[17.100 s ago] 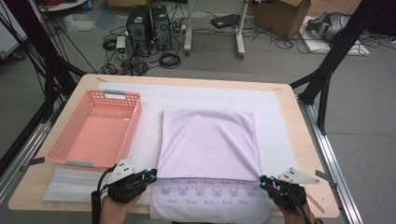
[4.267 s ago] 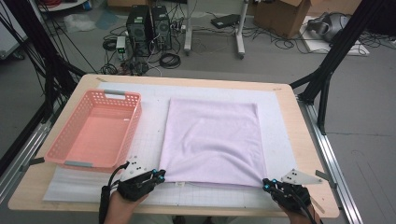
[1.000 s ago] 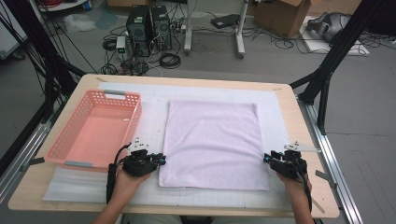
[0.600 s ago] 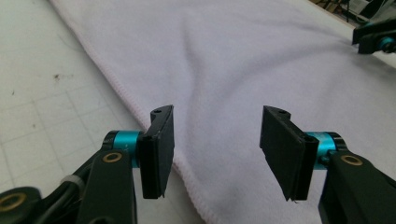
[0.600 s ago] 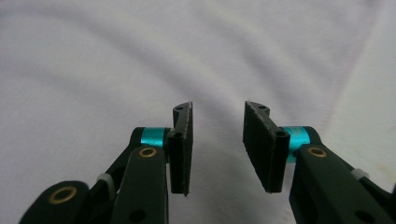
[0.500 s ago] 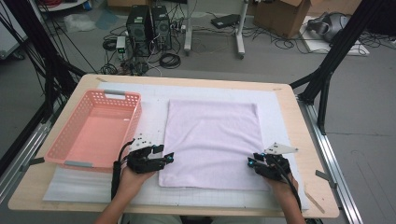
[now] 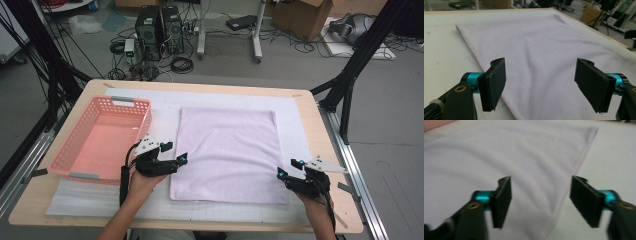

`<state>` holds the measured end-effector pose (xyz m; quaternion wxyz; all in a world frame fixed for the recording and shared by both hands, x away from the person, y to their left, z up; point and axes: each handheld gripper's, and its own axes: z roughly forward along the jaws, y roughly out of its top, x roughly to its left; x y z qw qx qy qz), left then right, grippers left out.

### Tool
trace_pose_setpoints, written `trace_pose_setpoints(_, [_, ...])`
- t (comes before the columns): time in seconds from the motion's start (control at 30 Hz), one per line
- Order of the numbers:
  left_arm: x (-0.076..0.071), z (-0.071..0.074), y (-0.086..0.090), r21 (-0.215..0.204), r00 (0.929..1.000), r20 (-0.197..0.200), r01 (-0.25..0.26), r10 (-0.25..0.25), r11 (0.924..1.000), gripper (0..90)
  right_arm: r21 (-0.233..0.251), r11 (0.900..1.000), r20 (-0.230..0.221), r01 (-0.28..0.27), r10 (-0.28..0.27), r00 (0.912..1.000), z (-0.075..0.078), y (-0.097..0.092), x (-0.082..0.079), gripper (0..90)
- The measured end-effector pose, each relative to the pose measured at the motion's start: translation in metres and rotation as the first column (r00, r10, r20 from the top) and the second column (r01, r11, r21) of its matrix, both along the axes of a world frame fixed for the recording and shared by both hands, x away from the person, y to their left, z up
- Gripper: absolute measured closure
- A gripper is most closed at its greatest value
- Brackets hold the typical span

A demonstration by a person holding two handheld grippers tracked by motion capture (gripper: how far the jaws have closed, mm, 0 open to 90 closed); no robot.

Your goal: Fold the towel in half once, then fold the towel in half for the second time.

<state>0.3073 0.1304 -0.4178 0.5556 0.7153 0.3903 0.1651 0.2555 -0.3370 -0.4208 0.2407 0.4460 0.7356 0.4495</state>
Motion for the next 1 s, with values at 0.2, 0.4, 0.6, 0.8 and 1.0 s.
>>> trace_pose_setpoints(0.2, [-0.003,-0.001,0.001,-0.003,0.9971,0.035,0.068,-0.068,0.9977,19.6,0.006,1.0000,0.055,0.002,-0.002,0.9985,0.004,-0.005,-0.003,20.9])
trace_pose_setpoints(0.4, [-0.007,-0.008,0.004,0.001,0.9968,0.016,0.079,-0.079,0.9969,21.0,0.005,0.9999,0.066,0.016,-0.016,0.9977,0.003,-0.009,-0.001,20.2])
trace_pose_setpoints(0.6, [-0.006,-0.007,0.003,-0.001,0.9964,0.015,0.083,-0.083,0.9966,21.1,0.007,0.9996,0.056,0.028,-0.028,0.9980,0.001,-0.011,0.003,20.1])
trace_pose_setpoints(0.8, [-0.006,-0.008,0.005,0.000,0.9971,0.009,0.076,-0.076,0.9971,21.6,0.004,0.9998,0.047,0.020,-0.020,0.9987,0.000,-0.010,0.002,20.1])
trace_pose_setpoints(1.0, [-0.006,-0.009,0.004,-0.001,0.9973,0.000,0.074,-0.074,0.9973,21.8,0.013,0.9997,0.043,0.020,-0.020,0.9989,-0.001,-0.011,0.004,20.1])
